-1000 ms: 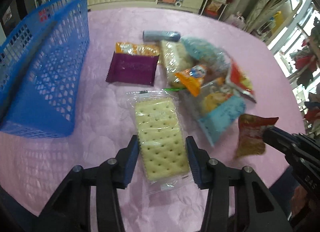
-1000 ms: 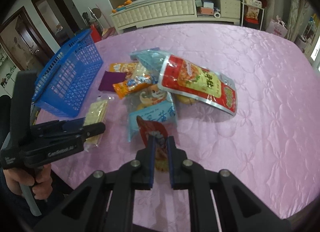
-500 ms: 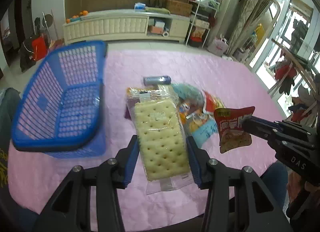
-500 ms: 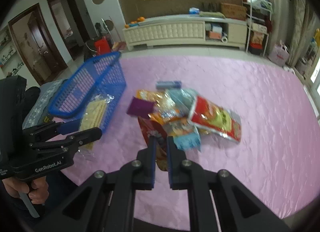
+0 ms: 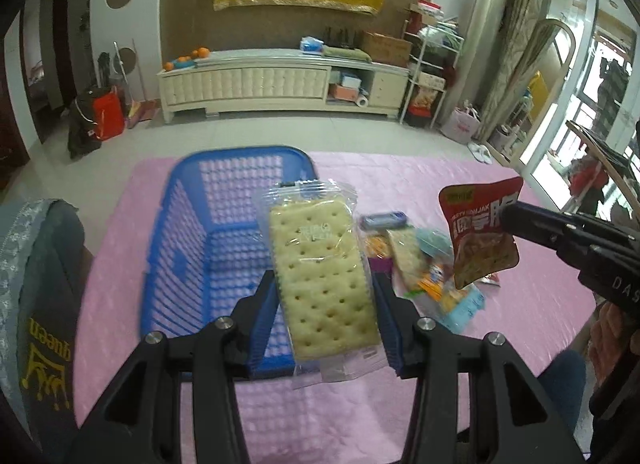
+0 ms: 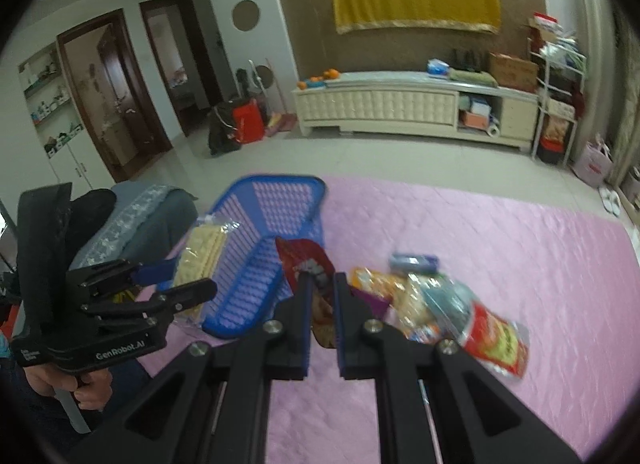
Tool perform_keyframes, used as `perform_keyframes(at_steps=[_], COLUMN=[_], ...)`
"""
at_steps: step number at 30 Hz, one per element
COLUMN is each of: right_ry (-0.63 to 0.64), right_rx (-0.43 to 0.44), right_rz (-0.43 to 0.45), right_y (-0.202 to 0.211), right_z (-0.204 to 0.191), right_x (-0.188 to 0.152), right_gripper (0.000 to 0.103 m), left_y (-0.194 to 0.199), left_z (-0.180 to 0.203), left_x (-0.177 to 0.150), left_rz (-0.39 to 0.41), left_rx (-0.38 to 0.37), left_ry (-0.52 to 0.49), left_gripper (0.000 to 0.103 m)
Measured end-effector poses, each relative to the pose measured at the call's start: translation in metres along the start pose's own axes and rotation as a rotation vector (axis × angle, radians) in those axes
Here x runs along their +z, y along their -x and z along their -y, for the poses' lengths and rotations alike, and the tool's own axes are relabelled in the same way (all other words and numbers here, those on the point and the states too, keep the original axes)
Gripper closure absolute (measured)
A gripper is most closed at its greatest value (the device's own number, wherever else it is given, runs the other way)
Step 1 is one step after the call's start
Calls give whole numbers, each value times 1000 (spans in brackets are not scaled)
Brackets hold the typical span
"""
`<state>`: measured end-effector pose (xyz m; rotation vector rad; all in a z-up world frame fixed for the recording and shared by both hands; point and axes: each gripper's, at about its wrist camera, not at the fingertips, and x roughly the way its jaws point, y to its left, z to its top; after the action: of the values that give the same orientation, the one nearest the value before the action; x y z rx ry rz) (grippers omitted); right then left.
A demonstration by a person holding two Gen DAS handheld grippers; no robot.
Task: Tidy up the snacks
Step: 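Carry both packs to the blue basket while the right gripper releases the red packet inside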
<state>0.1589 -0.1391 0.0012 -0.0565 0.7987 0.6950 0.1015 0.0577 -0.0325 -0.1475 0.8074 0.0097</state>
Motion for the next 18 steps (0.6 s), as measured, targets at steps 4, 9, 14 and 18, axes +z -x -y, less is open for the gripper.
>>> perform_keyframes(at_steps=[4,9,14,18], right_ry=[34,66,99,113], right_rx=[17,51,74,84], right_rz=[2,-12,-43,-72], right_y=[-13,-35,-65,-87], right_z=[-16,-33,-48,-51], right_x=[16,32,46,50], right_gripper=[90,90,90,90], left_y=[0,-3,-9,-17], left_z=[-21,-43,-61,-79], left_x=[12,22,31,38], left_rz=[-2,-2,-6,20], left_rx=[19,43,68,70], left_ry=[9,22,17,45], left_gripper=[59,59,59,59])
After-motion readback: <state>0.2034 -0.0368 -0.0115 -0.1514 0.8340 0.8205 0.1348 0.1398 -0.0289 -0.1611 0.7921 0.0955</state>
